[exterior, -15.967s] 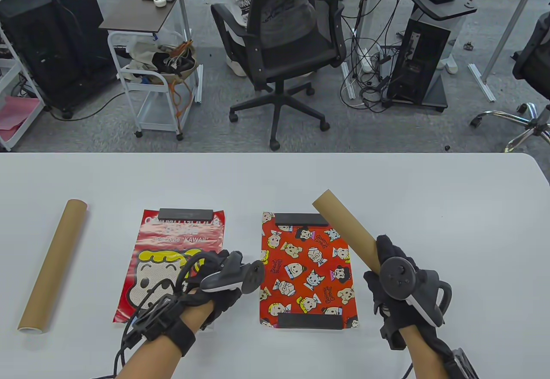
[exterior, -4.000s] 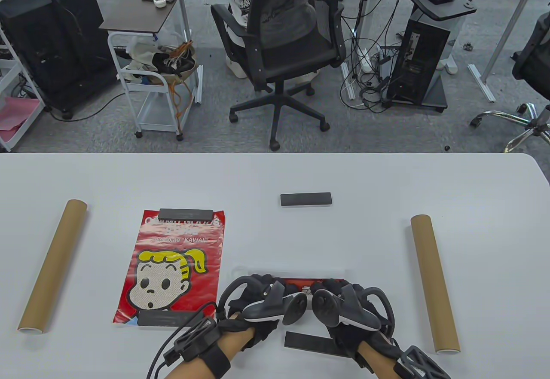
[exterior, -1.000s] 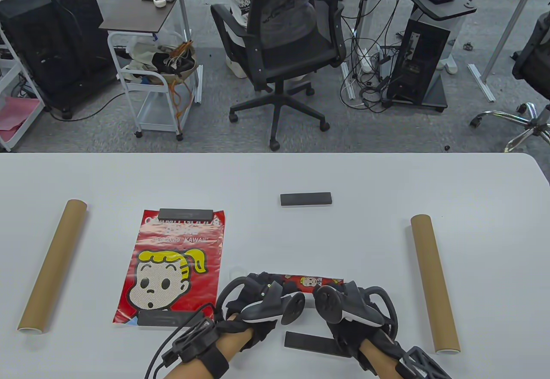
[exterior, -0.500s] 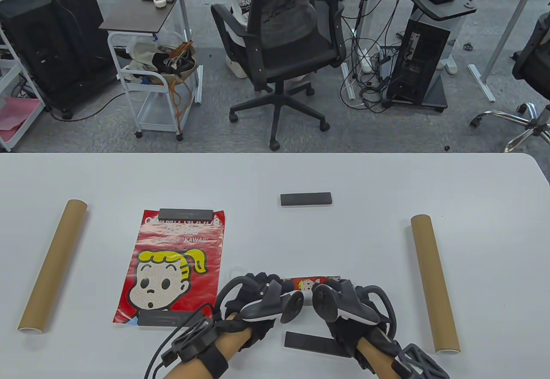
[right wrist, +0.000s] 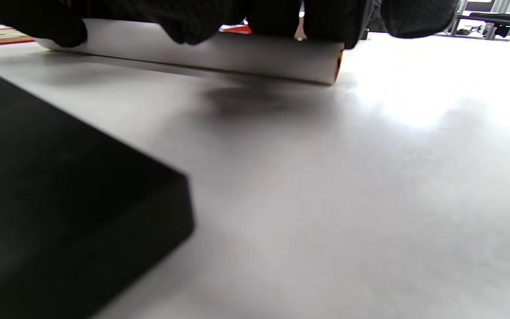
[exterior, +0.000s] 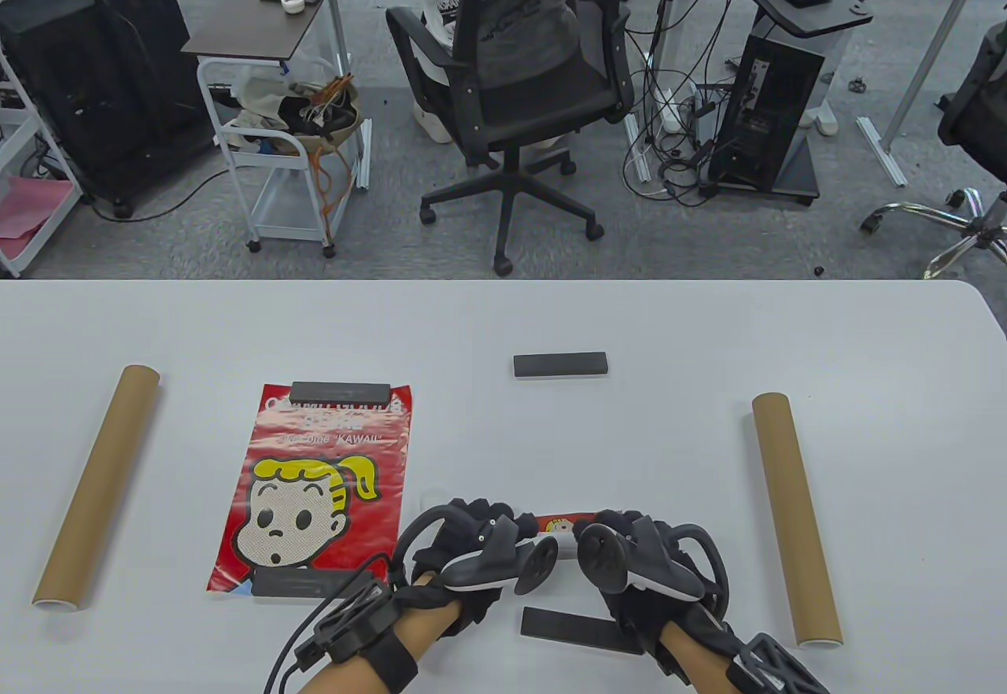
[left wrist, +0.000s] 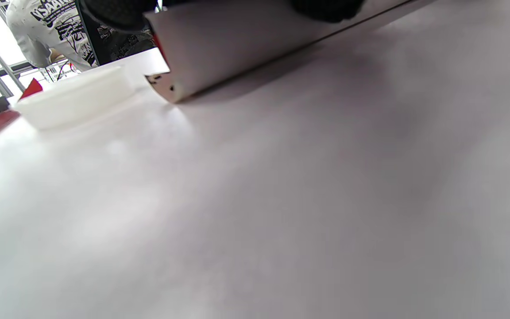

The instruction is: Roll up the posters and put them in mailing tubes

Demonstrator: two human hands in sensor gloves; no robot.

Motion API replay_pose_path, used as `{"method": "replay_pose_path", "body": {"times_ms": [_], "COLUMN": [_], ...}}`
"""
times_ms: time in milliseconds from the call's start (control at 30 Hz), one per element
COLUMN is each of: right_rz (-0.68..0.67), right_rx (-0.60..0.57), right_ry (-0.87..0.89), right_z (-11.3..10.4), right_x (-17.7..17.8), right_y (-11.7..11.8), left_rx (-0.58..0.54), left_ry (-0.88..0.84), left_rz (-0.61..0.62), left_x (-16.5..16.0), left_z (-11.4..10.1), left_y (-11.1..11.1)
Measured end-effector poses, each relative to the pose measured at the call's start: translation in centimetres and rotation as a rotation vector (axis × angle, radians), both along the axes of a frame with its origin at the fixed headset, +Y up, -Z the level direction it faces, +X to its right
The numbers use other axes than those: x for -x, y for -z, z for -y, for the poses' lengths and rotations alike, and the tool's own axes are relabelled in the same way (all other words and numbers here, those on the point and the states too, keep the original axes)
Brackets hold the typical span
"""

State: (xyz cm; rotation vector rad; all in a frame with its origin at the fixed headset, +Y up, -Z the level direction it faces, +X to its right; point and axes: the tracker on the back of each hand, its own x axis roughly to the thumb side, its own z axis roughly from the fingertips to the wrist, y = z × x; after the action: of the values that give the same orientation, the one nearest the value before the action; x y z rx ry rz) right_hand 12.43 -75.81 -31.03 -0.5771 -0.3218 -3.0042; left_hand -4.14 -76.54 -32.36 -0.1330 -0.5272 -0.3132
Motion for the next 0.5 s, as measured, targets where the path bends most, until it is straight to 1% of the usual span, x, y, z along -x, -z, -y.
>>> {"method": "replay_pose_path", "body": {"times_ms": [100, 133, 200, 267, 300, 333, 367, 433, 500], "right_rz": [0.023, 0.032, 0.033, 0.027, 0.02, 0.01, 0.01, 0.035, 0.053], "right_rx": [0.02, 0.026, 0.041, 0.008, -0.025, -0.033, -0.017, 0.053, 0.034], "right_ry": [-0.035, -0.039, -0.038, -0.011, 0.0, 0.004, -0.002, -0.04, -0.034], "right_z": [0.6, 0.8, 0.6, 0.1, -0.1, -0.3, -0.3, 0.5, 0.8], "right_x": [0.2, 0.3, 0.3, 0.1, 0.0, -0.1, -0.1, -0.1, 0.1], "right_y": [0.4, 0.6, 0.8, 0.5, 0.2, 0.0, 0.0, 0.3, 0.8], "left_rx": [0.006, -0.008, -0.016, -0.023, -0.001, 0.016, 0.014, 0.015, 0.008], "left_ry": [-0.005, 0.003, 0.019, -0.006, 0.005, 0.009, 0.005, -0.004, 0.008], "left_rz": [-0.018, -0.022, -0.016, -0.009, -0.011, -0.018, -0.018, -0.035, -0.043], "left_x": [0.3, 0.3, 0.3, 0.2, 0.2, 0.2, 0.2, 0.4, 0.5], "left_z": [0.1, 0.2, 0.0, -0.2, -0.3, -0.4, -0.4, -0.3, -0.1], "left_y": [0.1, 0.1, 0.1, 0.0, 0.1, 0.0, 0.1, 0.2, 0.3]}}
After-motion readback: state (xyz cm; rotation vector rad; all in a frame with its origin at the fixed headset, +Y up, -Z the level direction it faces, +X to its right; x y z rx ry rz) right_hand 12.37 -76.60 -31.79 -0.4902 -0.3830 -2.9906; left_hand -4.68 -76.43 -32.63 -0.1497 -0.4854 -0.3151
